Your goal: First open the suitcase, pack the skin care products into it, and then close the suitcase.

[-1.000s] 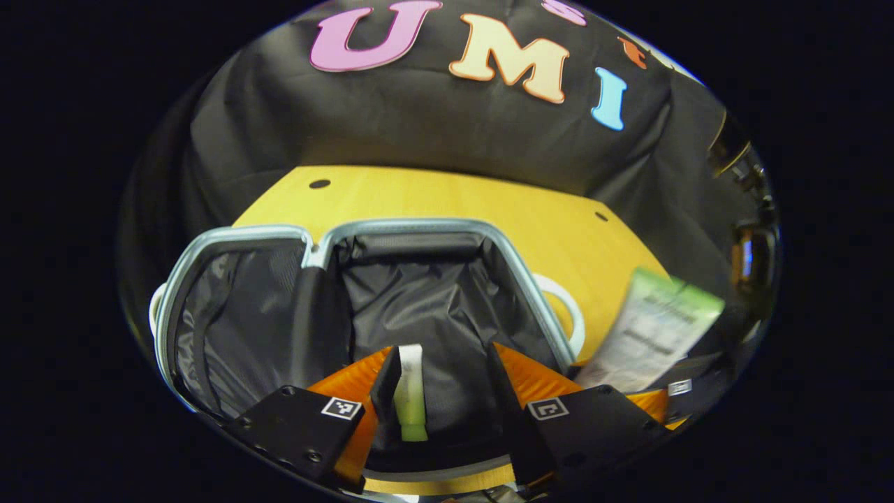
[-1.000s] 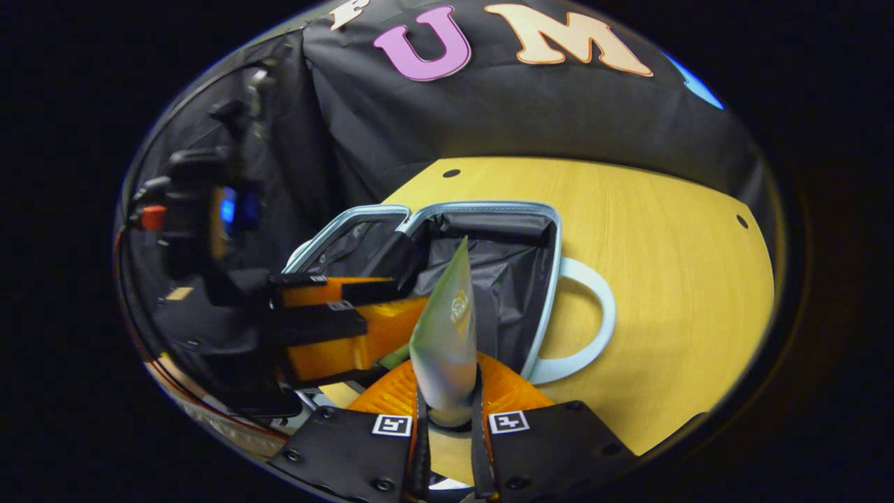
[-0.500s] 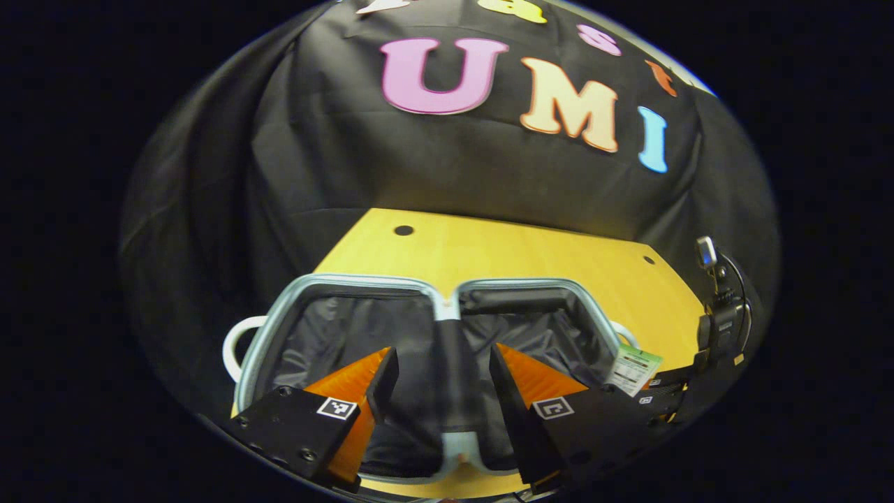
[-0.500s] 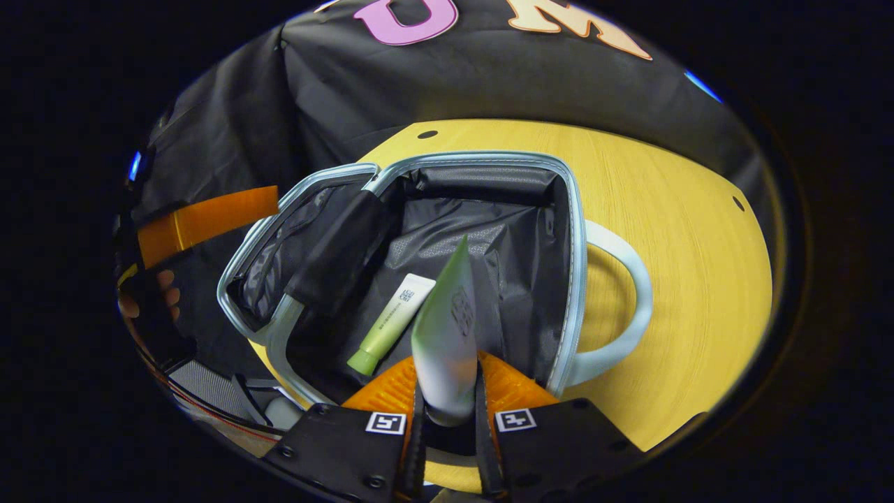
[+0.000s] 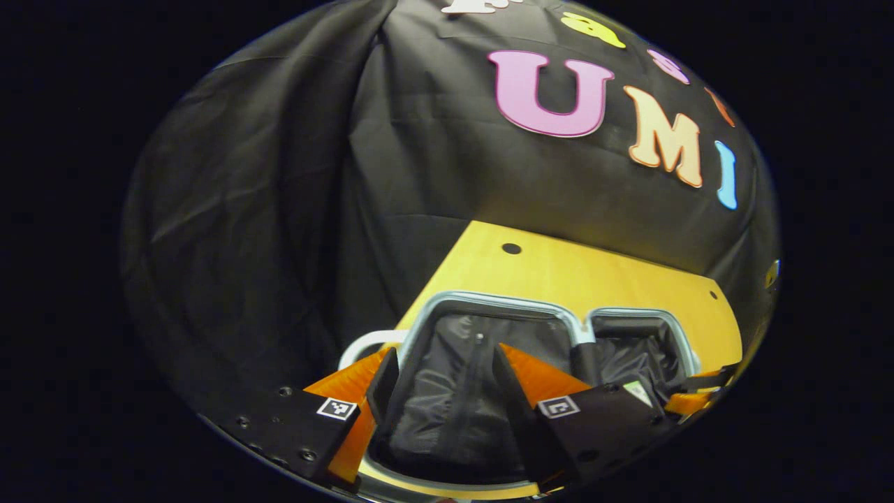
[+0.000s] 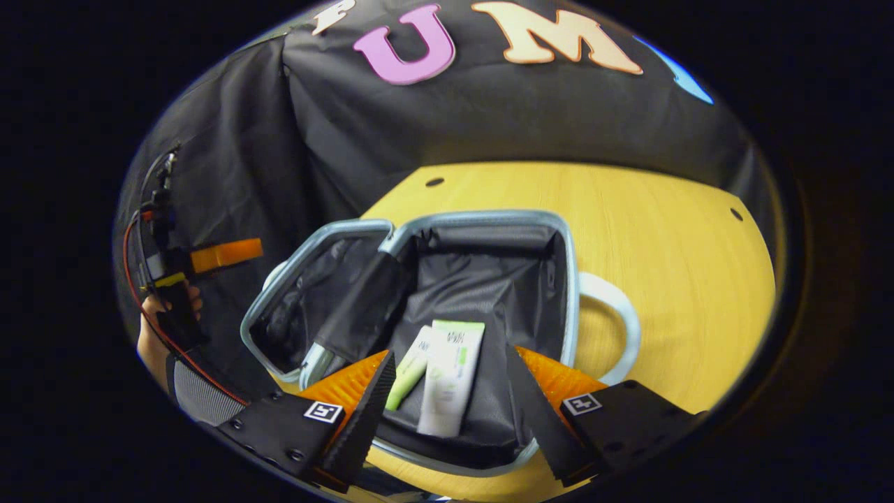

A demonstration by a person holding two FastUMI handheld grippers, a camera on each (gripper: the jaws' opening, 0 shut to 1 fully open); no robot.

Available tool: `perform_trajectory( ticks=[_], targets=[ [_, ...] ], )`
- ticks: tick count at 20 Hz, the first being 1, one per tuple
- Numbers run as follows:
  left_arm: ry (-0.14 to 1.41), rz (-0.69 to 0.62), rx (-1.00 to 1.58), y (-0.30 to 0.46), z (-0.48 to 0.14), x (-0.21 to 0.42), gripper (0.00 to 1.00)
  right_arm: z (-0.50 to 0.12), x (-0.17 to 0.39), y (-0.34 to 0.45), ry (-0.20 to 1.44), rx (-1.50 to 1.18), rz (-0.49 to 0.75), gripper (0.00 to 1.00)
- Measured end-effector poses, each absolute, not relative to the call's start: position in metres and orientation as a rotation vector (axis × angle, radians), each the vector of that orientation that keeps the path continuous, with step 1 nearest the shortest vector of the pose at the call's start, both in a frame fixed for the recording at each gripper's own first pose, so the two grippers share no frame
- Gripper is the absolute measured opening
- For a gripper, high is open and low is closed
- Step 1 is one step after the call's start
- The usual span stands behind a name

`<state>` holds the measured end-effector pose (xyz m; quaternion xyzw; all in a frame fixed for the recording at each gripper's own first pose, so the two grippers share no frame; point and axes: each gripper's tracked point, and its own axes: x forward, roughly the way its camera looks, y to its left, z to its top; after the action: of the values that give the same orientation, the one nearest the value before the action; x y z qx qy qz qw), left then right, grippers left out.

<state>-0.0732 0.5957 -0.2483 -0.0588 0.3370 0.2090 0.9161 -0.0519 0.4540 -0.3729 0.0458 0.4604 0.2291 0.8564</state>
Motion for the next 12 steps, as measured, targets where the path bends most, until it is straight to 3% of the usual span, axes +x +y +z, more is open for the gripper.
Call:
perform_trajectory(
  ticks=[1, 3, 12],
  targets=[
    [0.696, 0.451, -0.122, 0.609, -0.250, -0.074, 0.84, -0.364, -0.044, 0.454, 0.928, 0.101, 0.476, 0.98],
    [0.712, 0.491, -0.122, 0.634, -0.255, -0.080, 0.94, -0.345, -0.029, 0.446, 0.862, 0.099, 0.455, 0.98],
    [0.896, 0.581, -0.185, 0.714, -0.327, -0.103, 0.93, -0.316, 0.007, 0.379, 0.752, 0.048, 0.280, 0.98]
  ],
)
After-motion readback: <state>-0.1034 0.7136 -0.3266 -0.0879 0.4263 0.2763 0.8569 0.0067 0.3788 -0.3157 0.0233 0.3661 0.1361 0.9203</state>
